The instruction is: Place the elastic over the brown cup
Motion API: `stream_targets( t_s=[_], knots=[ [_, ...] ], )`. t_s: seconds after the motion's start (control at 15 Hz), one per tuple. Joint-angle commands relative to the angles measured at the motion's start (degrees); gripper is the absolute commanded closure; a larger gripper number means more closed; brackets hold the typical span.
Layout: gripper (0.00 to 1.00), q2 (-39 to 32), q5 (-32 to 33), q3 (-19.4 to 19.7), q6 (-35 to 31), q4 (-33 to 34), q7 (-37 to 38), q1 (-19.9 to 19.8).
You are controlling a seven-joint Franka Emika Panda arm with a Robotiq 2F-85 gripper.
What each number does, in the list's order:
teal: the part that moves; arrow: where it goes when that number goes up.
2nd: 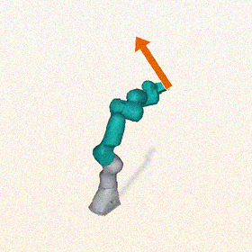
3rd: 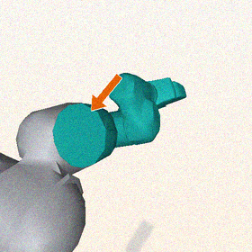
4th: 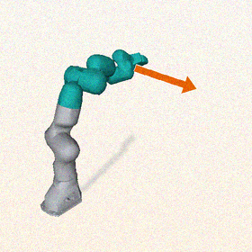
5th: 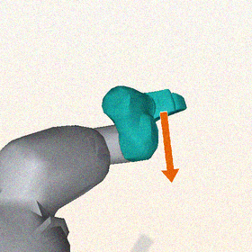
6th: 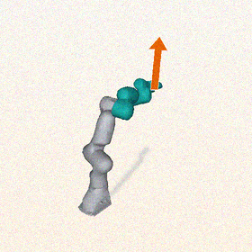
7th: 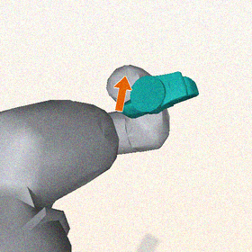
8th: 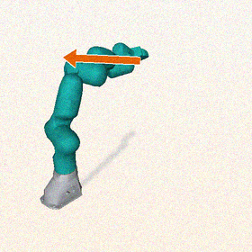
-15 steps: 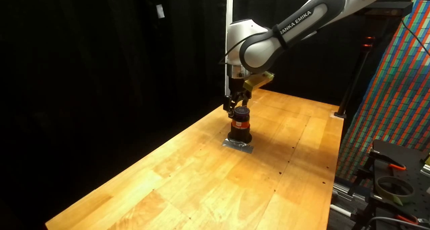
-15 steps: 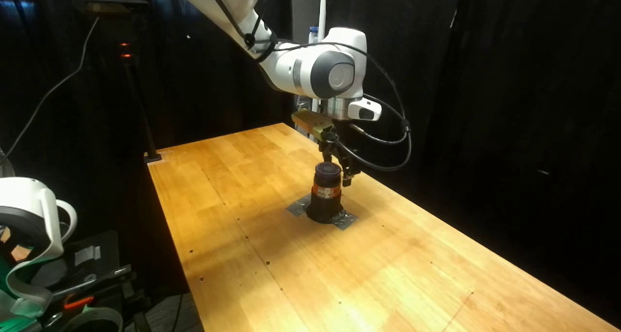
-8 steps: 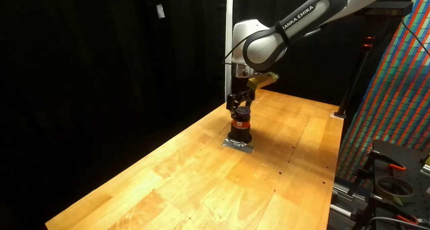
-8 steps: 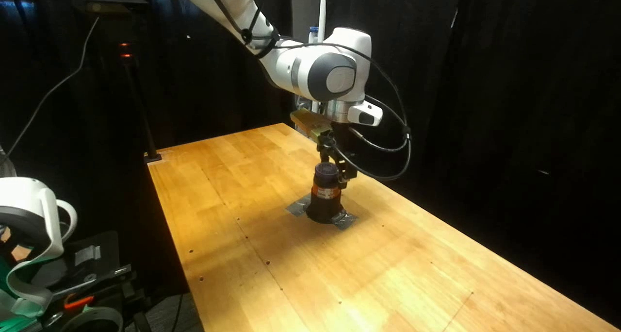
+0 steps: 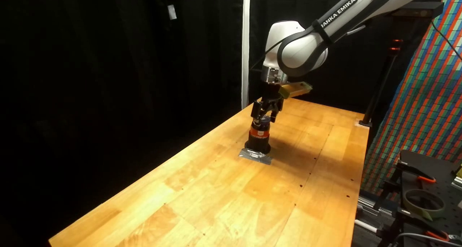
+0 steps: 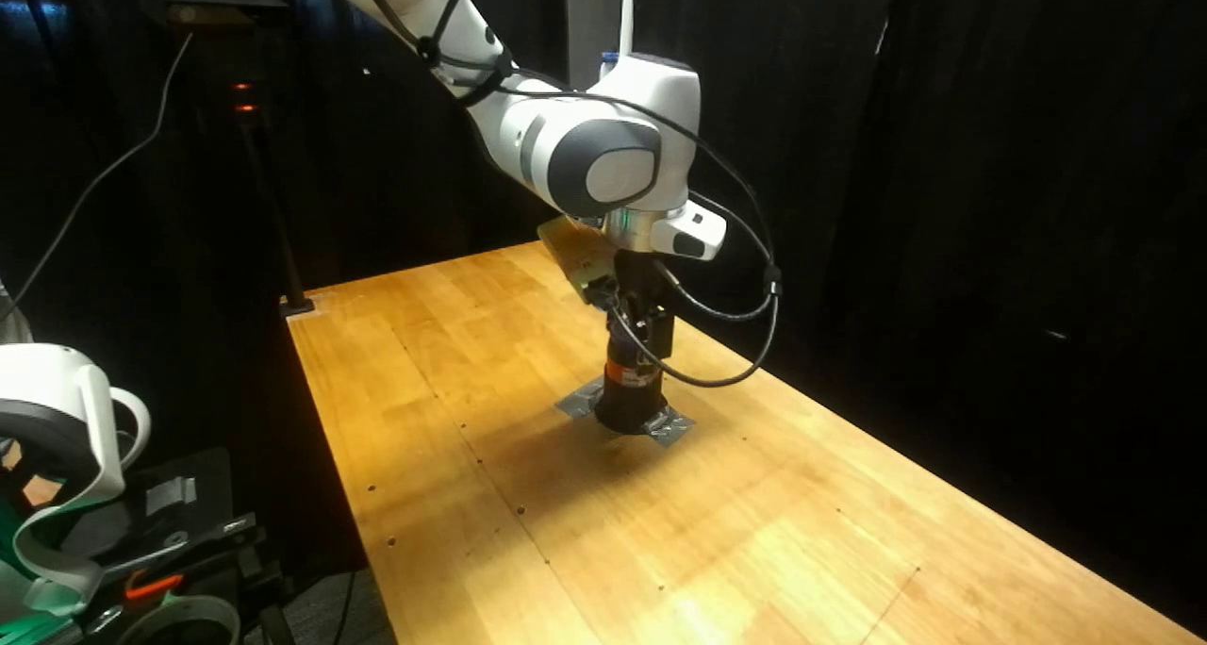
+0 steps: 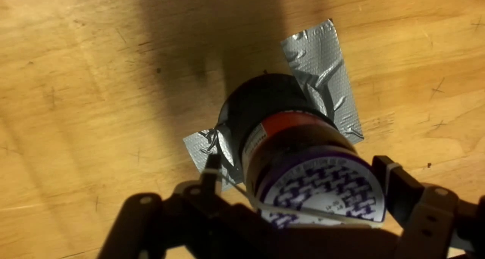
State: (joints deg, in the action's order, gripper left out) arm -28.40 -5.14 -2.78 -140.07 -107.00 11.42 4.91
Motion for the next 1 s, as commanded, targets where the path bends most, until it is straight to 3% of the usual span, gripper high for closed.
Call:
stream_targets(
  t_s=[0.0,0.6,0.67,0.73,0.93],
  knots=[
    [0.00,5.4,-2.9,-1.4,-4.3,-9.3,-4.0,-1.6],
    [0.00,11.9,-8.2,-4.0,-13.9,-20.9,-9.0,-3.2],
    [0.25,12.0,-9.3,-4.4,-17.3,-22.2,-8.8,-3.1],
    [0.26,12.3,-10.2,-4.8,-20.2,-23.5,-8.7,-2.9],
    [0.49,13.0,-12.3,-6.7,-34.1,-29.0,-8.0,-2.6]
  ],
)
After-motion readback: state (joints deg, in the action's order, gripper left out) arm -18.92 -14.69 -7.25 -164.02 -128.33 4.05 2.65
